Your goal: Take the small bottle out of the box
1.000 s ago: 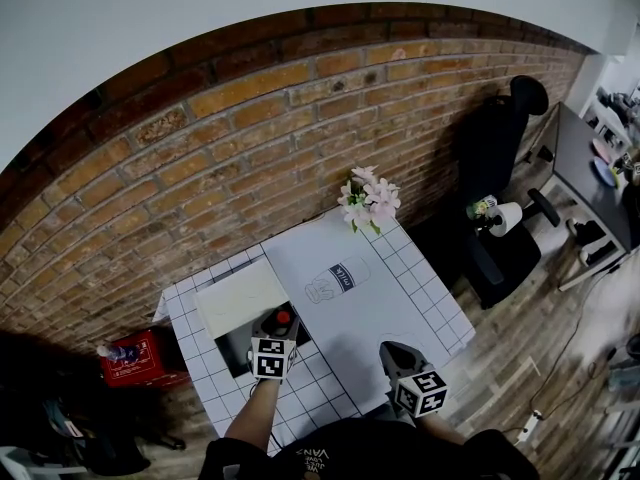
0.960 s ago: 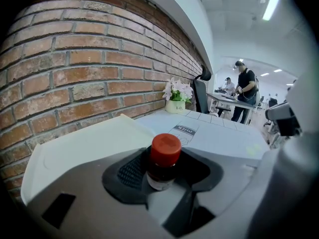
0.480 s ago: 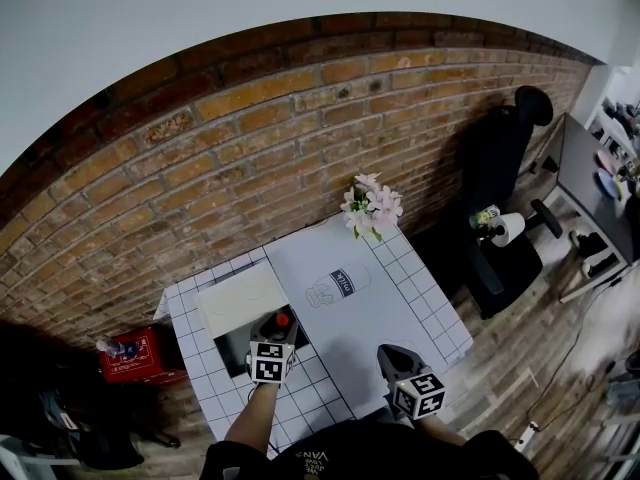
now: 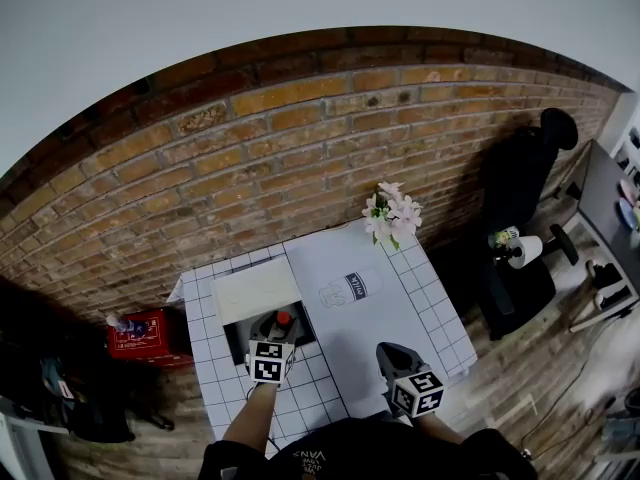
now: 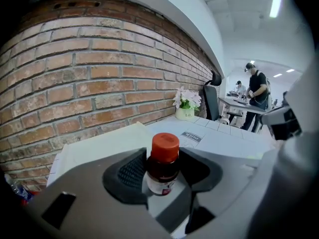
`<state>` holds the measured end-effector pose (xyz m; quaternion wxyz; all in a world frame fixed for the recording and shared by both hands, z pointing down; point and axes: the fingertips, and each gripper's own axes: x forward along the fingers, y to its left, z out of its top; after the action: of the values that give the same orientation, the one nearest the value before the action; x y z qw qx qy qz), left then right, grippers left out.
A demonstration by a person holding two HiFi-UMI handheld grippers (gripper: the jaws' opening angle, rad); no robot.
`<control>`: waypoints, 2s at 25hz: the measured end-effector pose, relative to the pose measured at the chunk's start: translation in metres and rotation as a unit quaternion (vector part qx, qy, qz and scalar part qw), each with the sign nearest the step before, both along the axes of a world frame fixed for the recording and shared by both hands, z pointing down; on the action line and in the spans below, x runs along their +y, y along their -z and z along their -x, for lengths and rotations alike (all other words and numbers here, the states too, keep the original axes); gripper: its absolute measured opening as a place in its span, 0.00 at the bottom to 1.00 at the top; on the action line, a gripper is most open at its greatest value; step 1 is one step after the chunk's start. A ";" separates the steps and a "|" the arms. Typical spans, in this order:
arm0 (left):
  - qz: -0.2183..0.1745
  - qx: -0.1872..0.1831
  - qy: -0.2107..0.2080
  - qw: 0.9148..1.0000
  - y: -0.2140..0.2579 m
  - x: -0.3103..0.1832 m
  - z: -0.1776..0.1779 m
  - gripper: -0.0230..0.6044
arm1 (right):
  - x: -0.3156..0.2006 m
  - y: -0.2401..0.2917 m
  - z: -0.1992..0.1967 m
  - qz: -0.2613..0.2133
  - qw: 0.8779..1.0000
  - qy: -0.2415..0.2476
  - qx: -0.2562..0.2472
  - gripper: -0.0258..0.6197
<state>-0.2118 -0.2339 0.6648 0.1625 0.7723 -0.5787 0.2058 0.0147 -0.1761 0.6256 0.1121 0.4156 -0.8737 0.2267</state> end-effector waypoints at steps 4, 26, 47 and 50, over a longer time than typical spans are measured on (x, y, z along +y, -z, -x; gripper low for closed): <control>-0.009 -0.002 0.027 1.000 0.011 0.011 0.009 0.37 | -0.004 0.003 0.006 -0.007 0.999 0.032 0.001 0.04; -0.034 0.004 0.201 0.979 0.026 0.098 -0.008 0.37 | -0.025 0.006 0.014 -0.023 0.975 0.220 -0.001 0.04; -0.040 0.020 0.266 0.963 0.026 0.185 -0.039 0.37 | 0.023 0.001 0.022 -0.027 0.957 0.290 -0.001 0.04; -0.040 0.021 0.261 0.964 0.029 0.198 -0.044 0.37 | 0.034 0.004 0.022 -0.028 0.957 0.288 -0.001 0.04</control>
<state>-0.1674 -0.0360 0.6362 0.1921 0.6046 -0.7642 0.1165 -0.0068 -0.1421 0.6218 0.1597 0.1491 -0.9625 0.1606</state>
